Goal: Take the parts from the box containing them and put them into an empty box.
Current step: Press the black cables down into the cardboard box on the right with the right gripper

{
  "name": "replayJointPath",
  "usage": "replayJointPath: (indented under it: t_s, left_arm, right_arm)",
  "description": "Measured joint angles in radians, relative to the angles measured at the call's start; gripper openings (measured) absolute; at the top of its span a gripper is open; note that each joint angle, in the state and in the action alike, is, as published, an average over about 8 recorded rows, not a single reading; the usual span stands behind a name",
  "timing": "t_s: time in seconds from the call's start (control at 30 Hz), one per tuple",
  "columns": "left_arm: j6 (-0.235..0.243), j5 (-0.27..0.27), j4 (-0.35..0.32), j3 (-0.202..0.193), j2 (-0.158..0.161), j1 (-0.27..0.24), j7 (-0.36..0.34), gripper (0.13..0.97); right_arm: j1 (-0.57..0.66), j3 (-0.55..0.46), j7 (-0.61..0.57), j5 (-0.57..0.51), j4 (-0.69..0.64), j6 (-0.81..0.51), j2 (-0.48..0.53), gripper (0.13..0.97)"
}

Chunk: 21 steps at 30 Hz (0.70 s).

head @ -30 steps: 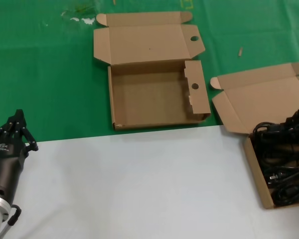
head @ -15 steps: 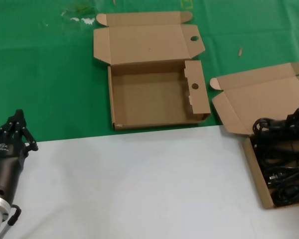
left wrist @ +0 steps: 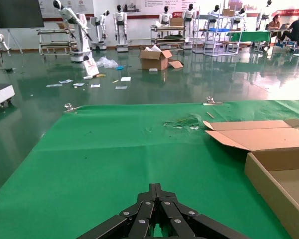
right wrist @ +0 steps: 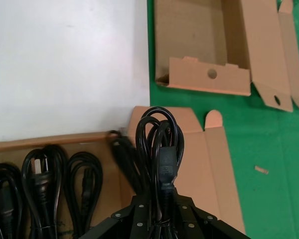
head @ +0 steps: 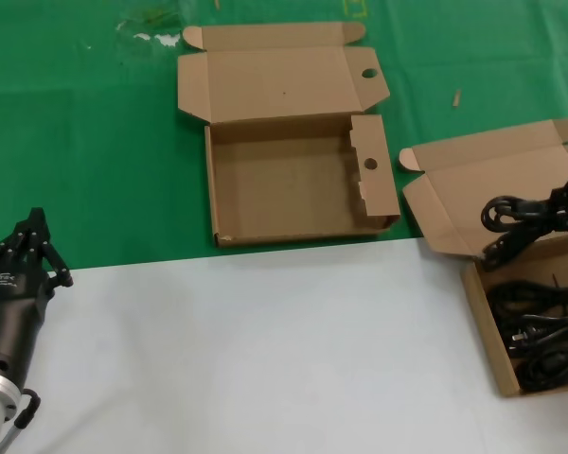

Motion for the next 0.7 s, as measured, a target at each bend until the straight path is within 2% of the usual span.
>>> replayJointPath:
  t_s: [0.37, 0.7]
  left_arm:
    - [0.000, 0.000, 0.000, 0.000, 0.000, 0.000, 0.000, 0.140]
    - [0.000, 0.000, 0.000, 0.000, 0.000, 0.000, 0.000, 0.140]
  right_arm:
    - [0.038, 0.006, 0.068, -0.001, 0.058, -0.081, 0.026, 0.198]
    - [-0.036, 0.030, 0.104, 0.035, 0.104, -0.094, 0.077, 0.198]
